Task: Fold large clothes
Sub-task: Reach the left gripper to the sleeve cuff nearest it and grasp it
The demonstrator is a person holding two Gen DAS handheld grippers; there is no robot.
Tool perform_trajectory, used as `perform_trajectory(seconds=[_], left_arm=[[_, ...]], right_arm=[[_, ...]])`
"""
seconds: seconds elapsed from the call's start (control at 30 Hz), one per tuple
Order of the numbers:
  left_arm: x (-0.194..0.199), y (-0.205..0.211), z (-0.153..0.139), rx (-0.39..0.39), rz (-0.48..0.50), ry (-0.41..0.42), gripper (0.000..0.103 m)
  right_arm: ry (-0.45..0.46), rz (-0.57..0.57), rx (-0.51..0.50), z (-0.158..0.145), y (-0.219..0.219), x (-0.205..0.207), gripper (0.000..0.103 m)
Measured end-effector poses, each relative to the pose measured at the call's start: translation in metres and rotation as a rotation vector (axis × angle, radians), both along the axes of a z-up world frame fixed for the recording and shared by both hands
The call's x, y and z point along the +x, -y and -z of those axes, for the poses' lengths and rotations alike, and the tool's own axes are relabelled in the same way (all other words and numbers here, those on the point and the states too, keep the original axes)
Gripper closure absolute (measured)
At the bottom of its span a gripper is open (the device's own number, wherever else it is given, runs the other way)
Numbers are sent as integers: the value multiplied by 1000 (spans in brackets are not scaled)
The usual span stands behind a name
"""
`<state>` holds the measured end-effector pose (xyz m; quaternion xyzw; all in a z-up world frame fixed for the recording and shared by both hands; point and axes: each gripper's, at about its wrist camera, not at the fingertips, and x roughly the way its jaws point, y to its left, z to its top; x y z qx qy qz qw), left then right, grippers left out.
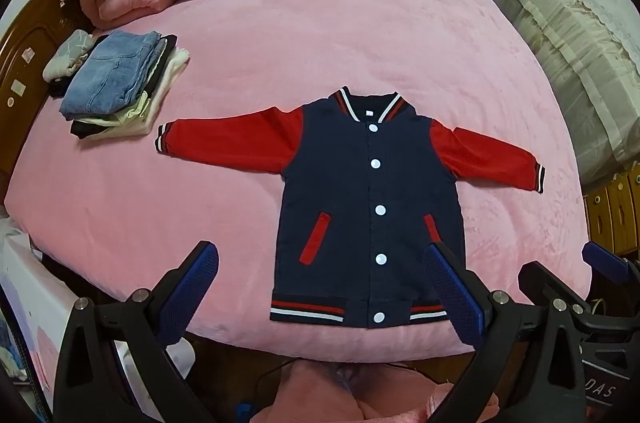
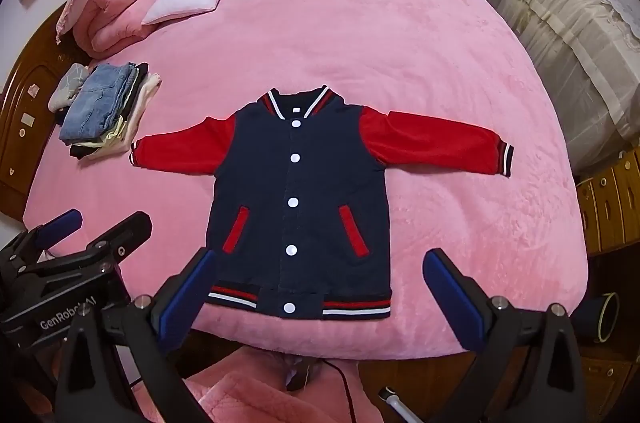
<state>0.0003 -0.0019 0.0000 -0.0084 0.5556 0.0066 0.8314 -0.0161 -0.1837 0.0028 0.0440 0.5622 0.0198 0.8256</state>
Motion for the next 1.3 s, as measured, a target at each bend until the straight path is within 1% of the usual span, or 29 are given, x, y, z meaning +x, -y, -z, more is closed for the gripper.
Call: perform_trajectory(seconds=[0.23, 0.33, 0.37, 0.43, 0.5, 0.6, 0.67, 0.7, 0.8, 0.83, 0.9, 0.97, 1.0, 1.07, 1.13, 1.2, 1.27, 1.3], left_arm=[[-5, 10, 2, -20, -55, -3, 2], [-12, 1, 9, -35, -87, -30, 2], [-17, -1, 13, -34, -99, -46, 2], [-22, -4, 22, -27, -128, -80, 2], [-28, -12, 29, -23, -156, -107, 2], [-34, -32, 43, -75, -214, -151, 2], [-37, -47, 53, -84, -254, -153, 2], [-38, -57, 60, -94, -271, -156, 2], [-35, -87, 88, -181, -301, -109, 2], [-33, -98, 99, -200, -318, -122, 1], [-23, -119, 122, -250, -347, -176, 2], [-16, -142, 138, -262, -376, -216, 1], [-9, -155, 148, -280, -389, -234, 1], [3, -180, 165, -314, -415, -250, 2], [21, -209, 189, -373, -452, -279, 2], [39, -234, 210, -407, -498, -307, 2], [63, -260, 232, -444, -555, -303, 2], [74, -273, 240, -461, -586, -285, 2]], right_arm=[[-2, -58, 16, 2, 13, 6, 1], [-27, -80, 51, 11, 15, 7, 1], [-41, -88, 58, 15, 14, 7, 3], [-73, -108, 49, 27, 9, 7, 9], [-85, -129, 42, 36, 2, 6, 10], [-89, -181, -3, 49, -14, 3, 9], [-85, -230, -32, 57, -28, 0, 10], [-81, -254, -50, 60, -36, -1, 10], [-61, -318, -106, 69, -60, -2, 10], [-52, -337, -128, 72, -70, -1, 10], [-45, -364, -162, 79, -86, 3, 10], [-43, -385, -180, 87, -103, 9, 10], [-48, -390, -180, 91, -112, 12, 10], [-71, -385, -177, 101, -128, 20, 10], [-103, -365, -167, 114, -143, 31, 10], [-116, -341, -165, 126, -157, 40, 10], [-131, -315, -168, 138, -169, 51, 10], [-149, -294, -180, 146, -175, 58, 10]])
